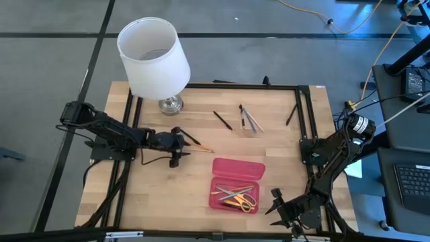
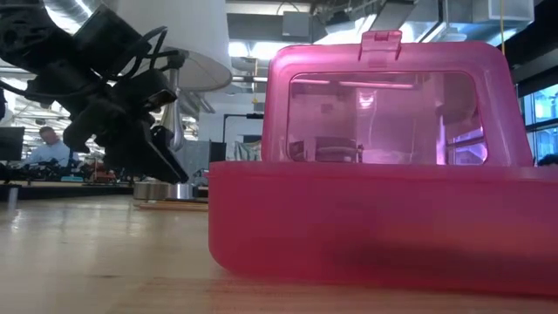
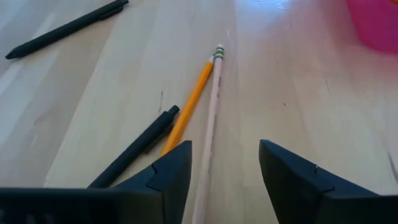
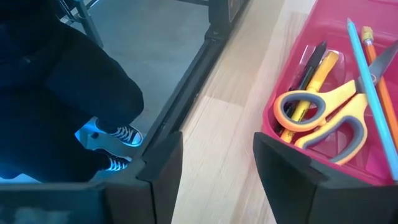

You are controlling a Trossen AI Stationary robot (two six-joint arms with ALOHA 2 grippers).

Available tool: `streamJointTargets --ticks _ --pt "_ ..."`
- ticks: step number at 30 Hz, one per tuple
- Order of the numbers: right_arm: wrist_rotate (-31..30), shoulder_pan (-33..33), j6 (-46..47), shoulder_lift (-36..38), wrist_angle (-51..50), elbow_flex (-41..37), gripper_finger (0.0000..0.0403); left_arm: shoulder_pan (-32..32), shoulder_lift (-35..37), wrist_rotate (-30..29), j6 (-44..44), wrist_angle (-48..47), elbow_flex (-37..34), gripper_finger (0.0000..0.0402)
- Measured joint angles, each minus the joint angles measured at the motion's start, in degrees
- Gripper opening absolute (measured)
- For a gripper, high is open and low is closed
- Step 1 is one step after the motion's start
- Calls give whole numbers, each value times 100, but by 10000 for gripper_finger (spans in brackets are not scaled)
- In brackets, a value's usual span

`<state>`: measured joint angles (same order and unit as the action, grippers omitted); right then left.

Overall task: Pick & place school supplies into a supply box
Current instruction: Put the brown supply into the pink supply box

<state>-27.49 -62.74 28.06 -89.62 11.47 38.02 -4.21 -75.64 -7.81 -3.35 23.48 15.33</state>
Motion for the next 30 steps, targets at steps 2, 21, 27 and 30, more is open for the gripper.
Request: streamJointTargets --ticks 2,21,27,30 --pt "1 0 8 0 -23 0 198 6 0 2 -21 -2 1 169" --pt "-52 -2 -5 0 -25 0 198 6 -315 -20 -47 -154 2 123" --pt "-54 -1 -5 0 -24 0 198 8 -732 -193 -122 -2 15 123" --pt "-54 -2 -5 0 -24 0 198 13 -913 -262 -216 54 26 121"
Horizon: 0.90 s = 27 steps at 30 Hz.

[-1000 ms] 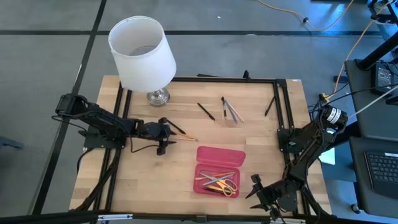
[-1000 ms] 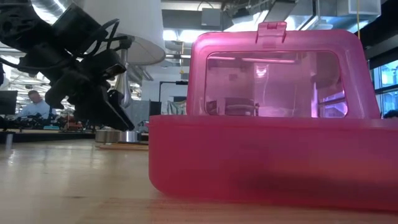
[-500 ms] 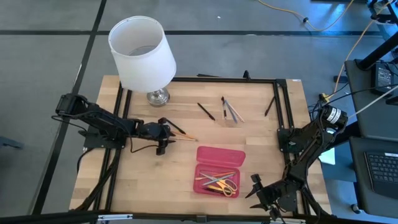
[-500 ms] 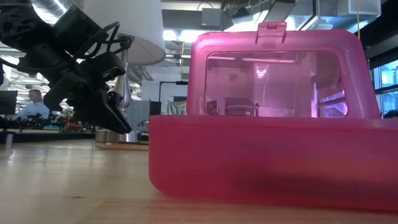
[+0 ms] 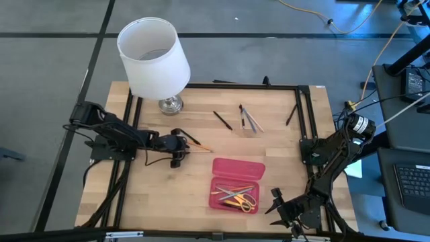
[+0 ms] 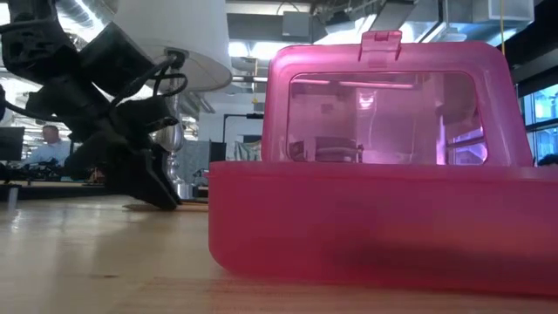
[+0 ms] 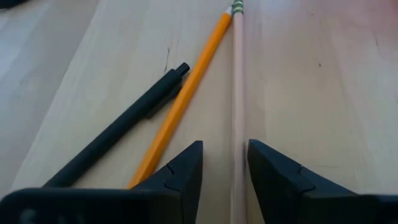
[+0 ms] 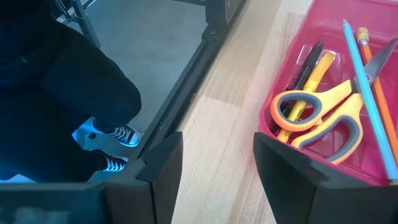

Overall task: Pick & place school supplies into a supply box
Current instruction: Put the brown supply into the pink supply box

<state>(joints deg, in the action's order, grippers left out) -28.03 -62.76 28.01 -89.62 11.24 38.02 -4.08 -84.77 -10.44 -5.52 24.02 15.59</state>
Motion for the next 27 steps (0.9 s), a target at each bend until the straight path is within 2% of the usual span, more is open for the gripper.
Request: streamJointTargets --ticks 4,7,16,22,27 --pt "0 0 0 0 -1 0 198 4 -166 85 -107 48 11 115" --pt "0 0 0 0 1 0 198 -85 -268 -34 -629 100 17 107" --pt "3 0 29 0 1 0 198 -849 -420 -1020 -1161 281 -17 97" --pt "4 2 162 0 -16 -2 198 -1223 -411 -1429 -1991 697 -433 97" --pt "4 1 173 0 -28 -2 198 -1555 -424 -1667 -2096 1355 -802 95"
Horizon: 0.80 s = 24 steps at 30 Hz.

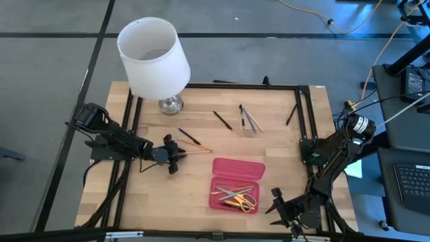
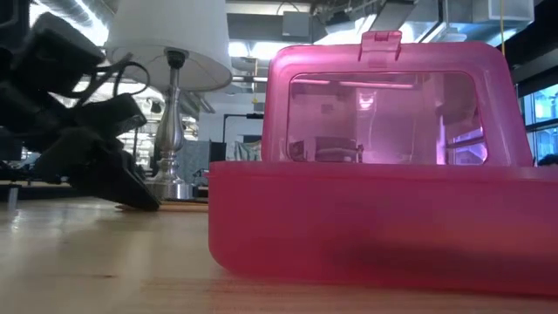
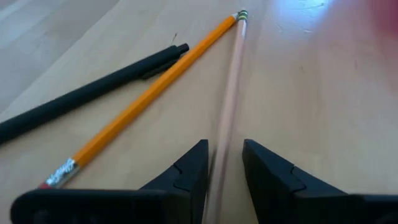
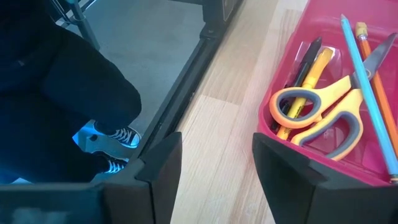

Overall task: Pick & place school supplies into a supply box
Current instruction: Put the brown supply into the pink supply box

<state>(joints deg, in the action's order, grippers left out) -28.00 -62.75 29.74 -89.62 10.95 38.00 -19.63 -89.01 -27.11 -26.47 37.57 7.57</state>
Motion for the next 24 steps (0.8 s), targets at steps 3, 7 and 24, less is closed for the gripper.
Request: streamJointTargets --ticks 3,7,24 --pt "-1 -1 -5 0 -1 0 198 -206 -5 -227 -103 19 -46 94" --pt "-1 1 -9 0 -5 0 198 -382 -7 -466 -193 -19 -65 93" --pt "-4 -1 -7 0 -8 0 198 -412 -3 -574 -197 -100 -70 61"
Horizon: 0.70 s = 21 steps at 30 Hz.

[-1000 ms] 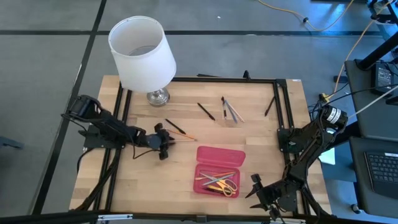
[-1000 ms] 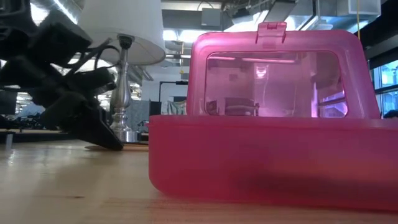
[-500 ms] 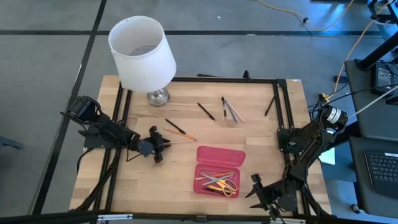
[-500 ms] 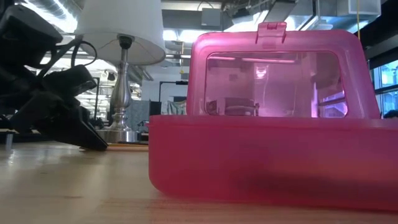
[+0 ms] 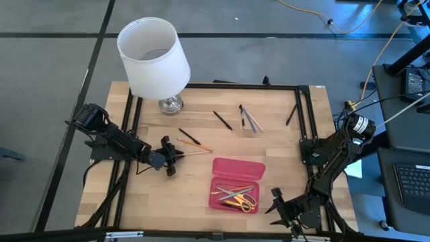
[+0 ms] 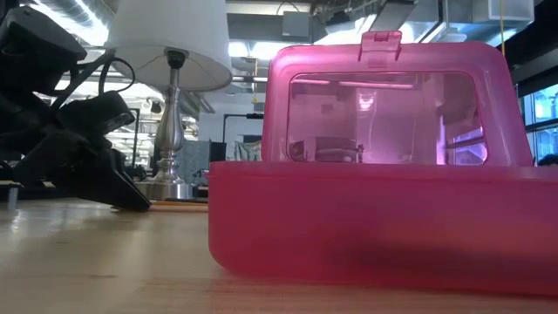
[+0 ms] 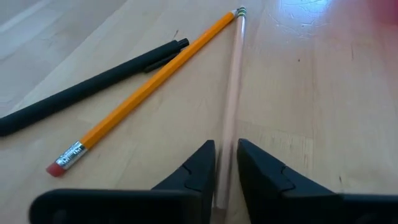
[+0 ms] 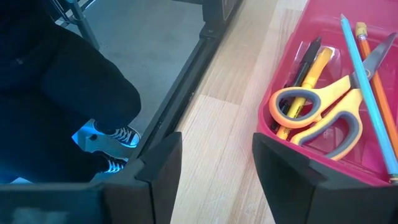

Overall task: Pick & place school supplies into a supply box
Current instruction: Put the brown supply into the pink supply box

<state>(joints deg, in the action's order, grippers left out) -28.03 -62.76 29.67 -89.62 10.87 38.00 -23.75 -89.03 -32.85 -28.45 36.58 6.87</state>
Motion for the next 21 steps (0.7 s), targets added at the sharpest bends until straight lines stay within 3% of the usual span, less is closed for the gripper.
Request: streamJointTargets --ticks 8,21 --pt "0 0 -12 0 -2 0 198 0 0 -114 -4 -17 0 10" --pt "4 2 -19 0 -17 0 198 -135 5 19 91 402 -21 11"
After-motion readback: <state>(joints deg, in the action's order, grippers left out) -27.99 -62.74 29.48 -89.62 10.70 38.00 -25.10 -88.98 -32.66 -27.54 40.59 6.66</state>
